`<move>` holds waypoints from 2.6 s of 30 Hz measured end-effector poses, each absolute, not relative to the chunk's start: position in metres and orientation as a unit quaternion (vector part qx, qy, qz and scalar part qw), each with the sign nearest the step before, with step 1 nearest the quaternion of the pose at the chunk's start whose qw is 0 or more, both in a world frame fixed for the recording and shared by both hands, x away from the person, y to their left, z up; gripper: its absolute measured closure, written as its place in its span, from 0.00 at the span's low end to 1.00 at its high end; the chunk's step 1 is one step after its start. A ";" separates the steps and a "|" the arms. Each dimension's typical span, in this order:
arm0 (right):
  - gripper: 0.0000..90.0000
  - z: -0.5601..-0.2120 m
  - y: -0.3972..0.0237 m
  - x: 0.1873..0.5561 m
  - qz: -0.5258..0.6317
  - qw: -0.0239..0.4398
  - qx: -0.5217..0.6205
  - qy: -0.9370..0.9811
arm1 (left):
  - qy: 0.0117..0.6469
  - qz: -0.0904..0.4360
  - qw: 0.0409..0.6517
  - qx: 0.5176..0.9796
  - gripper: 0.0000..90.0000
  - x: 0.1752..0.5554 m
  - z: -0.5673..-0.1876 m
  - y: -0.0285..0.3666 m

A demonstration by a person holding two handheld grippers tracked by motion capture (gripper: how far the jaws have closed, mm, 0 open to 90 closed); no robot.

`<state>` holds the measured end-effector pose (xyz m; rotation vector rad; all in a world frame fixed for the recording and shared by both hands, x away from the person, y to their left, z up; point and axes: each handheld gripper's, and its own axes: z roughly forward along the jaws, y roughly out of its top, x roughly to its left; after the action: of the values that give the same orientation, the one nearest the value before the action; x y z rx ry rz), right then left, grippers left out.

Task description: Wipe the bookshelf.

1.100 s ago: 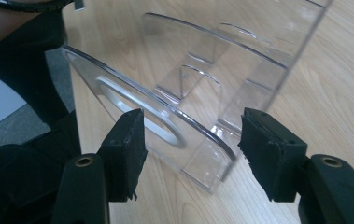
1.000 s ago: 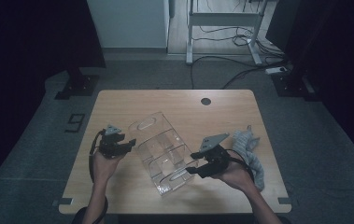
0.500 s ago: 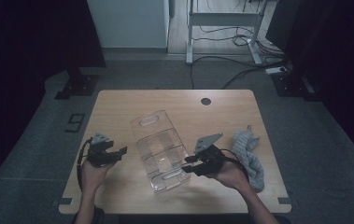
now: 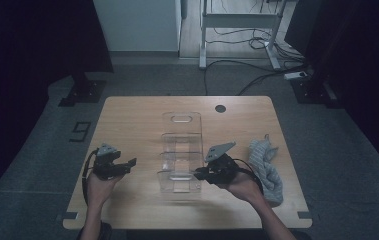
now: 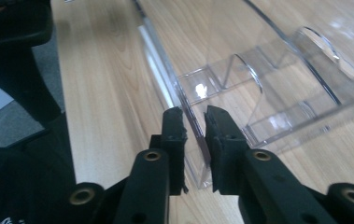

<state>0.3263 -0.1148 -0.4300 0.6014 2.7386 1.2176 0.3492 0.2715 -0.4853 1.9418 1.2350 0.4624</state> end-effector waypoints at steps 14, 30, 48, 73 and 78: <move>0.84 -0.427 -0.110 0.327 0.378 0.099 0.228 0.892 | 0.450 0.175 0.395 0.782 0.24 0.348 -0.476 0.250; 0.94 -0.419 -0.104 0.328 0.387 0.069 0.224 0.892 | 0.383 0.163 0.407 0.813 0.22 0.341 -0.466 0.207; 0.89 -0.418 -0.067 0.318 0.384 0.050 0.195 0.901 | 0.359 0.168 0.422 0.815 0.23 0.343 -0.464 0.182; 0.63 -0.411 -0.073 0.321 0.389 0.049 0.200 0.898 | 0.358 0.187 0.409 0.818 0.47 0.340 -0.467 0.175; 0.51 -0.405 -0.090 0.325 0.391 0.066 0.212 0.893 | 0.358 0.185 0.409 0.819 0.47 0.339 -0.467 0.181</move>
<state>0.3255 -0.0898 -0.4051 0.6398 2.6949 1.1788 0.3386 0.1812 -0.4672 2.0625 0.9027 0.4658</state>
